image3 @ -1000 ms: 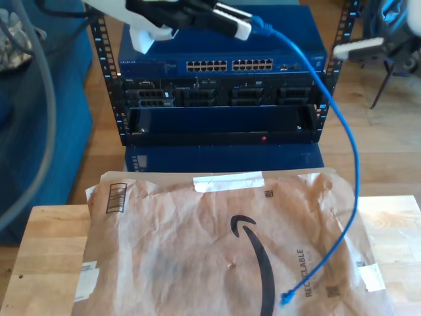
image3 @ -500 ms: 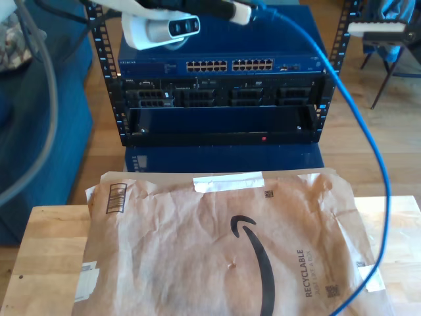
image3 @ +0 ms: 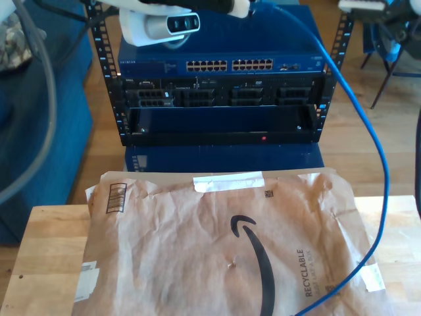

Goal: Grab the cable and plug it in

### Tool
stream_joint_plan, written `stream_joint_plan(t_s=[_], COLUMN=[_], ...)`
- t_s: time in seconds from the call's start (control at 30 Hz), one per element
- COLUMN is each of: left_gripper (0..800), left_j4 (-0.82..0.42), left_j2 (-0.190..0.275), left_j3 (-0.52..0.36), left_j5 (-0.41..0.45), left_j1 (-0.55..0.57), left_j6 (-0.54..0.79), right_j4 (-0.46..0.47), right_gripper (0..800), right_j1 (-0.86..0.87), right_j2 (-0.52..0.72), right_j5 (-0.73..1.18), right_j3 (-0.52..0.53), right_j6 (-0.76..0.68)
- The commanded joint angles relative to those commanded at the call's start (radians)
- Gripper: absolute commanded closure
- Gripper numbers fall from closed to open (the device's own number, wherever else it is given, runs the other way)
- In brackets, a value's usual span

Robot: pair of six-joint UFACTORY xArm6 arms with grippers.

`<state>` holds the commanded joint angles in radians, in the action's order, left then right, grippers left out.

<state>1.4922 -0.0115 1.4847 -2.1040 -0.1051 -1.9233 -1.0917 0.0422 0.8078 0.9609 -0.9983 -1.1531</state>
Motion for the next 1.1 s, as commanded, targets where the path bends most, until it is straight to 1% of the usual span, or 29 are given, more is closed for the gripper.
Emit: stream_joint_plan(t_s=[0.17,0.23,0.3,0.43,0.5,0.67,0.9,1.1], left_gripper=[762,755,754,755,756,757,768,769], left_j4=[0.005,0.005,0.005,0.005,0.005,0.005,0.005,0.006], left_j2=[-0.021,-0.037,-0.044,-0.063,-0.068,-0.083,-0.087,-0.087], left_j3=[0.011,0.015,0.018,0.028,0.028,0.028,0.028,0.029], left_j5=[0.008,0.012,0.014,0.021,0.021,0.028,0.025,0.023], left_j1=[-0.009,-0.023,-0.026,-0.041,-0.049,-0.052,-0.054,-0.066], left_j6=[0.0,-0.002,-0.002,-0.002,-0.002,-0.002,-0.002,0.0], right_j4=[-0.003,-0.003,-0.003,0.015,0.043,0.048,0.06,0.068], right_gripper=[9,9,9,13,23,24,28,28], right_j1=[-0.02,-0.052,-0.12,-0.324,-0.371,-0.387,-0.364,-0.331], right_j2=[-0.072,-0.12,-0.176,-0.29,-0.301,-0.293,-0.315,-0.318], right_j5=[-0.021,-0.037,-0.08,-0.192,-0.224,-0.226,-0.23,-0.229], right_j3=[-0.029,-0.061,-0.083,-0.112,-0.11,-0.115,-0.183,-0.17], right_j6=[0.002,0.011,0.026,0.054,0.054,0.052,0.051,0.051])
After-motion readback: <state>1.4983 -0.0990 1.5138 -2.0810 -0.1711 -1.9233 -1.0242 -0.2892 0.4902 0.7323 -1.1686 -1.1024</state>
